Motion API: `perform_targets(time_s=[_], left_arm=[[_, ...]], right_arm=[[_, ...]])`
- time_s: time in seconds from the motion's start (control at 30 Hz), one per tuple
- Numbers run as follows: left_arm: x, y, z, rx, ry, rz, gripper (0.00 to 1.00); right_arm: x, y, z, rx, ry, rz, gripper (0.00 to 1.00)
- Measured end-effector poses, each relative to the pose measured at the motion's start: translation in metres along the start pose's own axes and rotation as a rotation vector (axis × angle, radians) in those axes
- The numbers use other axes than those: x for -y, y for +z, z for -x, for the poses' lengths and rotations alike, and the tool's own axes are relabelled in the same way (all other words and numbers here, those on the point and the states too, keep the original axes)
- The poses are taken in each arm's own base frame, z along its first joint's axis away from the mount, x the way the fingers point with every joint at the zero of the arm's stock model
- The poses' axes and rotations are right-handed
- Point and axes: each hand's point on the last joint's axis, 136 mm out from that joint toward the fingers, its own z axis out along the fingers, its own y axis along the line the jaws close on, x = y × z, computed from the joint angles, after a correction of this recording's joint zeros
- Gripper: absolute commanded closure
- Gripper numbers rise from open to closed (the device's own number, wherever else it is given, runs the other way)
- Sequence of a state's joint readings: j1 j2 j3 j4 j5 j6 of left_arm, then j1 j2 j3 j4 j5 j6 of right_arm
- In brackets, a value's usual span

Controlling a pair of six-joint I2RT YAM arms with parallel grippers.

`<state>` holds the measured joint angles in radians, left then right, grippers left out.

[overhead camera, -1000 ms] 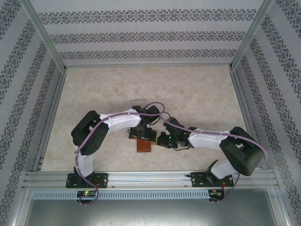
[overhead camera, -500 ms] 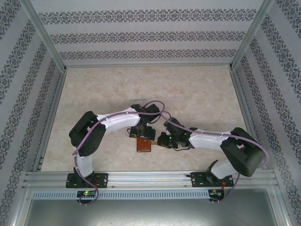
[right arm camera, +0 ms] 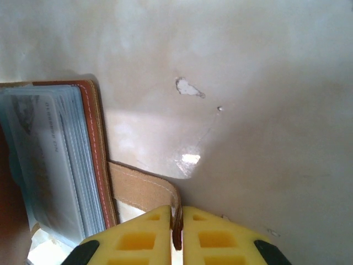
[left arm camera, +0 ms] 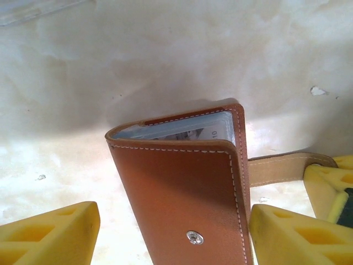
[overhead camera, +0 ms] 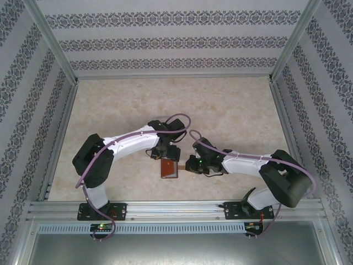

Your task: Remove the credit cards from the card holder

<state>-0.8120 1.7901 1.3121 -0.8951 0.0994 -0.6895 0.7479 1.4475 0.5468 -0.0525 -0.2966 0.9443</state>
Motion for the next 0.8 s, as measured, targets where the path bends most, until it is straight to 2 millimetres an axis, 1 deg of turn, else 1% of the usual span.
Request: perform_targets(time_s=[0.17,0.33,0.5,0.7,0.8], left_arm=[[-0.004,-0.008,-0.005,0.013,0.0,-0.01,0.42],[-0.012,-0.013,-0.013,0.022,-0.005,-0.014,0.5],[-0.022,-0.012,-0.021,0.013,-0.014,-0.004,0.58],[-0.035,-0.011,-0.026,0.009,-0.039,-0.003,0.71],[-0.043,-0.011,-0.027,0.012,-0.057,-0.003,0.75]], right_arm=[[0.001,-0.001,-0.001,-0.004,0.002,-0.006,0.87],[0.0,-0.002,-0.001,-0.008,0.004,-0.012,0.87],[-0.001,-0.004,-0.001,-0.013,0.001,-0.019,0.87],[-0.004,-0.006,0.002,-0.012,0.0,-0.024,0.87],[-0.005,-0.007,0.003,-0.009,-0.001,-0.028,0.87]])
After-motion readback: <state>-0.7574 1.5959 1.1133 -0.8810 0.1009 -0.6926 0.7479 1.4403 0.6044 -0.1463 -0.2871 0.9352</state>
